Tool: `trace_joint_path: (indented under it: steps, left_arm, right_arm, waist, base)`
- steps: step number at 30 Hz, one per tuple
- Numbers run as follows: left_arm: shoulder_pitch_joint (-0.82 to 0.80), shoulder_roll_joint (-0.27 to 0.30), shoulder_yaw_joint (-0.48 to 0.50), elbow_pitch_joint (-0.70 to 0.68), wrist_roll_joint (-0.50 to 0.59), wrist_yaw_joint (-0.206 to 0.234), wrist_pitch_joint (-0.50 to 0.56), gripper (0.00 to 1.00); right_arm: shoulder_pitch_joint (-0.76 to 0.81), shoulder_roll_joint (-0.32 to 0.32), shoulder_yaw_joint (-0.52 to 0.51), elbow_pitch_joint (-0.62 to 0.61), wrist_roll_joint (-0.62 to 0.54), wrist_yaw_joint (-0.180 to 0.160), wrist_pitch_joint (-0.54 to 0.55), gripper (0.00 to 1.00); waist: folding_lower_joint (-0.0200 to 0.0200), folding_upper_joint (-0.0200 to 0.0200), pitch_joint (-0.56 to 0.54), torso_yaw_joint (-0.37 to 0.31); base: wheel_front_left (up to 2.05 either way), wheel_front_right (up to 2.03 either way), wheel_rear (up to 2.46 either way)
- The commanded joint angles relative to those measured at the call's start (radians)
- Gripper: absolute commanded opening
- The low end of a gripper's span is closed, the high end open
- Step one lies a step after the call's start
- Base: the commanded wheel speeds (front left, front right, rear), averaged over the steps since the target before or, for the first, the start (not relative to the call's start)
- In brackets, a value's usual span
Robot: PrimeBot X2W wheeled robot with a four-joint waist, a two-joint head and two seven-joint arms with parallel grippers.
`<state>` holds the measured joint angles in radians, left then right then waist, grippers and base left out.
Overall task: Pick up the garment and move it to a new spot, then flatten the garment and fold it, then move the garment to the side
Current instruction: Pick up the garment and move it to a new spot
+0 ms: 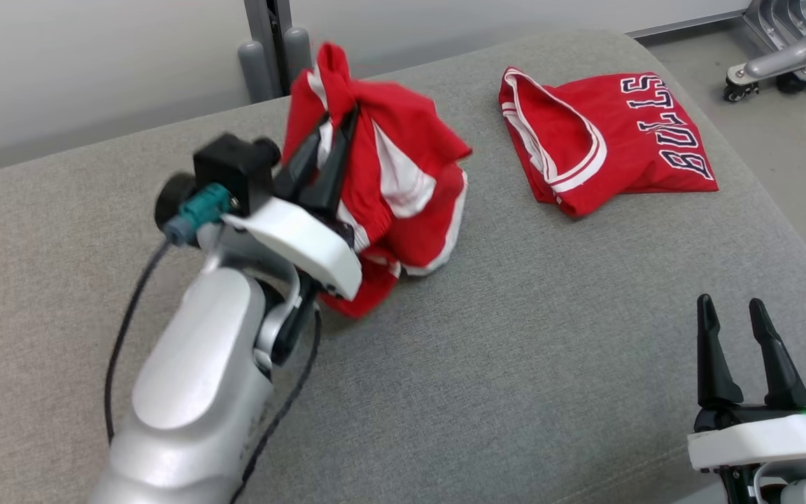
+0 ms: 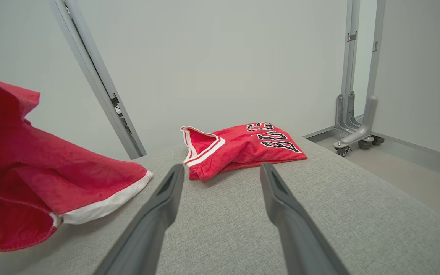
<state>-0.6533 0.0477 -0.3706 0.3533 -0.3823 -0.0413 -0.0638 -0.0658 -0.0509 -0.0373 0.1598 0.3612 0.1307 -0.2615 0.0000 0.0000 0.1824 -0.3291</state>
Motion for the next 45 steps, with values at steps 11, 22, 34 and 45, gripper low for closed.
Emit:
trace_joint_path:
  steps: [11,22,34,45]
  left_arm:
    - [0.207,0.051,-0.029,0.147,-0.059,0.054,-0.093,0.0]
    - [0.244,0.076,-0.012,0.183,-0.05,0.035,-0.186,1.0]
    - [0.399,0.102,0.17,-0.095,0.033,0.059,-0.2,1.0]
    - [0.606,0.104,0.33,-0.217,0.092,0.04,-0.2,1.0]
  right_arm:
    - [-0.009,-0.002,0.0,0.002,-0.018,0.0,-0.005,1.0]
    - [0.004,-0.017,0.016,-0.005,-0.031,0.0,-0.005,1.0]
    - [0.045,-0.045,0.019,-0.055,-0.045,0.0,-0.005,1.0]
    - [0.093,-0.06,0.036,-0.075,-0.05,0.0,-0.005,1.0]
  waist:
    - [0.0,0.0,0.015,0.06]
    - [0.0,0.0,-0.021,0.133]
    - [0.0,0.0,-0.114,0.264]
    - [0.0,0.0,-0.179,0.329]
  base:
    - [0.0,0.0,0.0]
    - [0.0,0.0,0.0]
    - [0.0,0.0,0.0]
    - [0.0,0.0,0.0]
